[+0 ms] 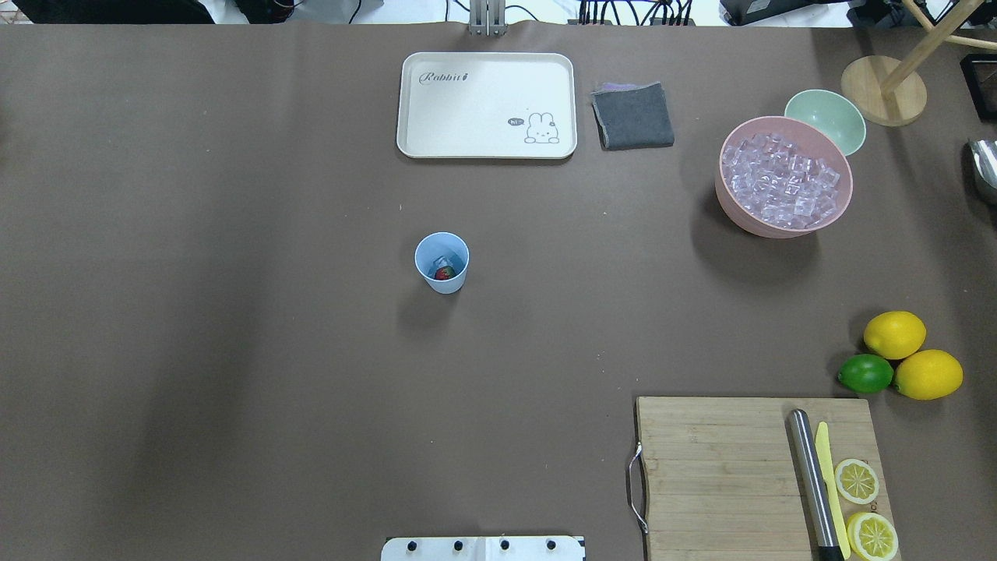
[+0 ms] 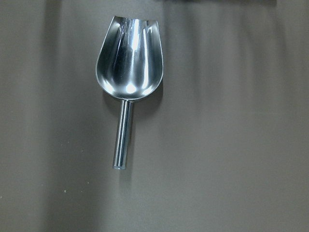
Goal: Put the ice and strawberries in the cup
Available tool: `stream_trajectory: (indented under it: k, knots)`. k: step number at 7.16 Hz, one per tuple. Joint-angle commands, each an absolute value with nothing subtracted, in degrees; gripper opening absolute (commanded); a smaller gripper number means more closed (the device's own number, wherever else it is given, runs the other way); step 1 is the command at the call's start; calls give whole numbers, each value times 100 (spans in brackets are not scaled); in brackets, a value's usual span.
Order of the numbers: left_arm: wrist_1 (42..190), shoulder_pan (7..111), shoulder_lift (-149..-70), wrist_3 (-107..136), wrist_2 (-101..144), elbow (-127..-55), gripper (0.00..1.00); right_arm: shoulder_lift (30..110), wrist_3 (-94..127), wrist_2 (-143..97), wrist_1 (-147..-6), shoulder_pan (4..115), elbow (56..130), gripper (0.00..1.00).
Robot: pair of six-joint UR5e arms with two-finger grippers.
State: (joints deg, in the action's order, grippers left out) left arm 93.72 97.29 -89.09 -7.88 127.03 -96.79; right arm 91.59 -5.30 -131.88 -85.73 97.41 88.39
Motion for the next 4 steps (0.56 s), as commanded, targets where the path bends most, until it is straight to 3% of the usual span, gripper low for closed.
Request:
stream_trajectory:
  k: [1, 4]
  knots:
    - [9378, 9590, -8859, -556, 13121, -9659, 98, 9123, -229, -13183, -8578, 9738, 8930, 100]
    - [9641, 9255, -8764, -35, 13113, -9650, 98, 9150, -211, -13219, -8578, 9721, 8965, 100]
